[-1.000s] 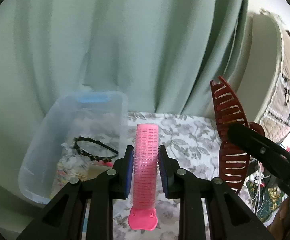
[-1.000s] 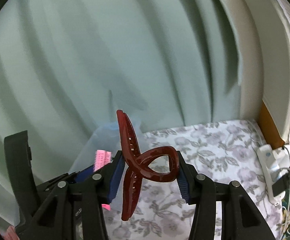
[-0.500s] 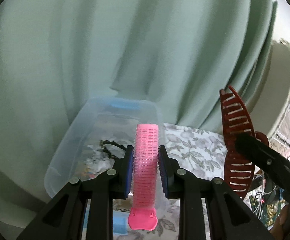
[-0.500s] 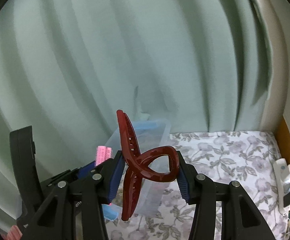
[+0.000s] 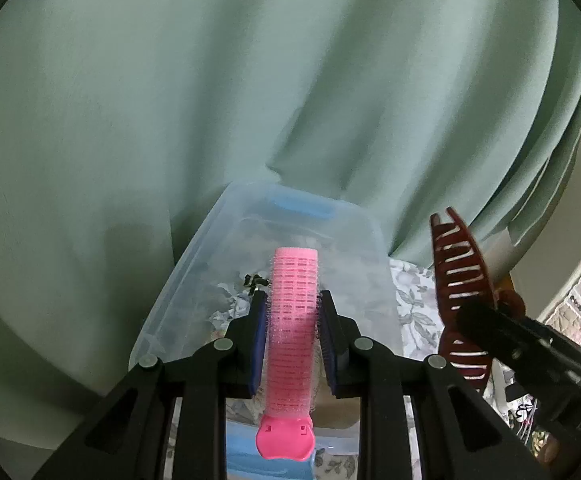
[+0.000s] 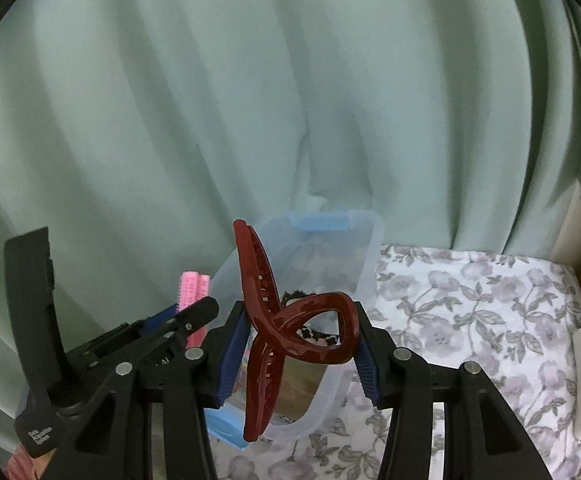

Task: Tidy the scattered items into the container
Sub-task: 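Lift and carry the pink roller and red claw clip in both tools over the box, then open the left tool to drop the roller while the right tool releases the claw clip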

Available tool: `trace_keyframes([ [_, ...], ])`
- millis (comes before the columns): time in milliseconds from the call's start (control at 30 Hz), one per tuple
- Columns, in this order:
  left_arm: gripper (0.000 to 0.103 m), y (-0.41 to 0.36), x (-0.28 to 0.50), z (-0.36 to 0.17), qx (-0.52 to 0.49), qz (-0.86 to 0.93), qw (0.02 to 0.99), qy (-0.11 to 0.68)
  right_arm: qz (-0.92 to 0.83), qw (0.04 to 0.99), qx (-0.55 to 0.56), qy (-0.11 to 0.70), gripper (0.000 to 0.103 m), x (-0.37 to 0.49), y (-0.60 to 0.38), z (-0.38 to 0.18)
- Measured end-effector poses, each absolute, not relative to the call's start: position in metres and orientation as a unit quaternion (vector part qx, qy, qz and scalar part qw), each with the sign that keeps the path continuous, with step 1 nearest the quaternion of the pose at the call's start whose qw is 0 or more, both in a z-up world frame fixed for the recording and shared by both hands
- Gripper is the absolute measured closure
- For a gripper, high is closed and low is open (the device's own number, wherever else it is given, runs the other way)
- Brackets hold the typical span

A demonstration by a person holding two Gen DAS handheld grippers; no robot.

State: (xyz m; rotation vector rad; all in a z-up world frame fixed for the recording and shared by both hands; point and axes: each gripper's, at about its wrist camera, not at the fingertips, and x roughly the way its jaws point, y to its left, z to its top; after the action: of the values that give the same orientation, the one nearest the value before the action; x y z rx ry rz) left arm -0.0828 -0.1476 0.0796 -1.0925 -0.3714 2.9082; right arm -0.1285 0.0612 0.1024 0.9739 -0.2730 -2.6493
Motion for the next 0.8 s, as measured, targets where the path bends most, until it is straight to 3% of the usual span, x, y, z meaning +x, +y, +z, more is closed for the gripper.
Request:
trace_keyframes([
  [700, 0.077, -0.167, -0.1, 0.054, -0.377, 0.917, 0.0, -0.131, -0.898, 0.167, 0.404, -0.052, 0.049, -0.161, 0.032, 0.057],
  [800, 0.07, -0.166, -0.097, 0.054, -0.38, 0.916, 0.001, -0.13, -0.895, 0.168, 0.41, -0.05, 0.049, -0.162, 0.032, 0.056],
])
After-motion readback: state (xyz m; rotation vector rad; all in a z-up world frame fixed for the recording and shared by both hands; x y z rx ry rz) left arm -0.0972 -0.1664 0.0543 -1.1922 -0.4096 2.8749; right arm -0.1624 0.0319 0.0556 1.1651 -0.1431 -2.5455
